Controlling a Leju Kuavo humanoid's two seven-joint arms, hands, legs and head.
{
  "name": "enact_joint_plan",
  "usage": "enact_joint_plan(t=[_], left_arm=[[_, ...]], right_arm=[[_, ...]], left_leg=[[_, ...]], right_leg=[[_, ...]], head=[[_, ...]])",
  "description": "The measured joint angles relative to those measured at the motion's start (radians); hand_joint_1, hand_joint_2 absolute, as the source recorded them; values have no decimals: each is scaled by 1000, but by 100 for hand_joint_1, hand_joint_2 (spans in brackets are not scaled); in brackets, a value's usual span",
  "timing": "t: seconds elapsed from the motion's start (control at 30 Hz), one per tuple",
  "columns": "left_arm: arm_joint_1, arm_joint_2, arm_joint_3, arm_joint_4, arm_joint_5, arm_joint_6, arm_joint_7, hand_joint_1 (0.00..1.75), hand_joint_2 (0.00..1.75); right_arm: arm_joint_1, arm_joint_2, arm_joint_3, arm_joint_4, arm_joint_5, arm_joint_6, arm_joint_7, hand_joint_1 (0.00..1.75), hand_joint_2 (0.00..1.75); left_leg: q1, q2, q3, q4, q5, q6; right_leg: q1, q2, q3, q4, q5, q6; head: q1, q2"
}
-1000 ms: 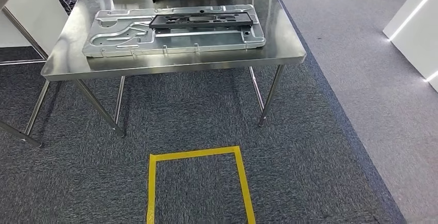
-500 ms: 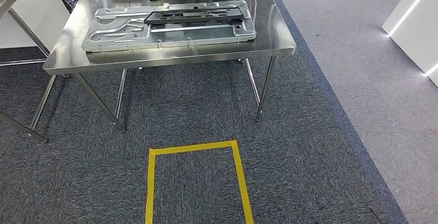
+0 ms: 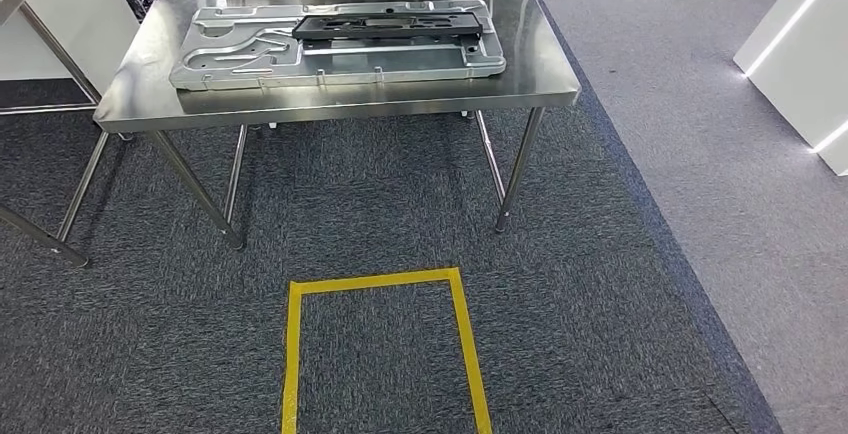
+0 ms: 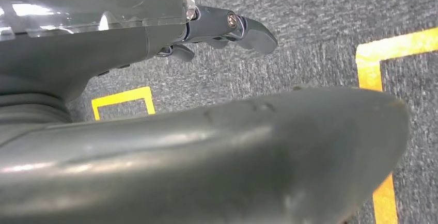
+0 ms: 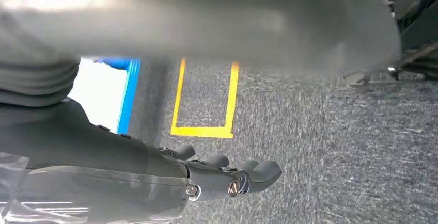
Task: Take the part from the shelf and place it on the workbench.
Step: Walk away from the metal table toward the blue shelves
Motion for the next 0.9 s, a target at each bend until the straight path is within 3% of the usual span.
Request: enact_joint_plan(t=[0.07, 0.1, 0.23, 0.27, 0.37, 0.4, 0.53, 0.7, 0.8, 0.83, 0.9], left_arm=[[-1, 0, 0, 0, 0, 1, 2, 0, 0], [-1, 1, 0, 0, 0, 1, 2, 0, 0], [-1, 1, 0, 0, 0, 1, 2, 0, 0], [-1, 1, 0, 0, 0, 1, 2, 0, 44], [-1, 1, 0, 0, -1, 1, 3, 0, 175], [-1, 1, 0, 0, -1, 1, 3, 0, 175], [-1, 2, 1, 0, 0, 1, 1, 0, 175], [1, 3, -4, 0, 28, -1, 2, 0, 175], [8, 5, -44, 0, 74, 1, 7, 0, 44], [10, 6, -58, 0, 91, 2, 9, 0, 0], [16, 8, -90, 0, 126, 3, 16, 0, 0]], right_arm=[[-2, -1, 0, 0, 0, -1, 3, 0, 175], [-3, -1, 0, 0, 0, -1, 7, 0, 175], [-2, 0, 0, 0, 0, -5, 30, 0, 175], [-2, -1, 0, 0, 0, -6, 33, 0, 175], [-2, -1, -1, 0, -2, -10, 32, 0, 44], [-3, -1, -1, 0, -3, -11, 30, 0, 0], [-3, -1, -2, 0, -5, -15, 20, 0, 175], [0, -2, 8, -1, -27, -20, 11, 0, 175], [6, -6, 46, -3, -79, -21, 6, 0, 175], [9, -7, 61, -5, -99, -21, 4, 0, 131], [15, -10, 93, -9, -138, -22, -1, 0, 44]], left_leg=[[-3, 0, -4, 11, -3, -10], [-6, 0, -8, 14, -7, -11], [-4, 0, -13, 15, -3, -18], [-3, 0, -13, 14, -1, -23], [-1, -1, -13, 13, 3, -28], [0, -1, -13, 13, 4, -29], [1, -1, -14, 12, 5, -30], [0, -1, -14, 12, 5, -30], [-1, -1, -15, 13, 5, -30], [-2, -1, -15, 13, 5, -30], [-2, -1, -16, 14, 5, -30]], right_leg=[[2, 0, 52, -112, 39, -7], [3, 1, 59, -133, 42, -10], [8, 2, 55, -137, 46, -20], [10, 2, 54, -136, 47, -22], [12, 2, 51, -134, 48, -26], [13, 2, 51, -134, 48, -26], [13, 2, 51, -133, 48, -27], [13, 2, 51, -133, 48, -26], [13, 2, 51, -133, 48, -26], [12, 2, 51, -133, 49, -25], [12, 2, 50, -133, 49, -25]], head=[[0, 0], [0, 0], [0, 0], [0, 0], [0, 0], [0, 0], [0, 0], [0, 0], [0, 0], [0, 0], [0, 0]])
